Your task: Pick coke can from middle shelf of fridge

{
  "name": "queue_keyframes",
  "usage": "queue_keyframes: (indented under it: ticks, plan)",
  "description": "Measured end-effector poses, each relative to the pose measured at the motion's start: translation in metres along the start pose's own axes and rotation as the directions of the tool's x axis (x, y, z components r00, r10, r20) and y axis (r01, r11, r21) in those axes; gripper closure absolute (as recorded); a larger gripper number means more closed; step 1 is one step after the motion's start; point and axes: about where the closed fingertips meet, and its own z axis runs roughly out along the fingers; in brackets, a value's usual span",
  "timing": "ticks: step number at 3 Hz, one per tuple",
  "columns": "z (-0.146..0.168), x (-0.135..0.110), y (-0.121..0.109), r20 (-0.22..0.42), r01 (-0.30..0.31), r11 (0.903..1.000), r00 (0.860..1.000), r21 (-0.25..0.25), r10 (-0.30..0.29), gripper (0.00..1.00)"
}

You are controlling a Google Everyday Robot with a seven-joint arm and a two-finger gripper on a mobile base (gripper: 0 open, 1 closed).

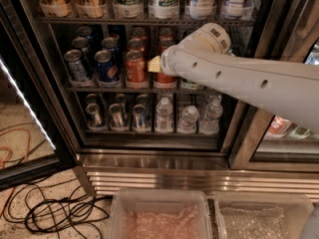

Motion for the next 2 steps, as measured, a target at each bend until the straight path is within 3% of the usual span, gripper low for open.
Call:
queue_keyframes:
  ticks: [1,2]
  plan:
    - [0.0011,-0.0015,-0.0006,0.002,0.0,1.0,1.0,0.002,0.0,0.28]
    - [0.0015,-0.0025,-0.0007,0.008,0.007,1.0,1.0,0.002,-0.007,0.47]
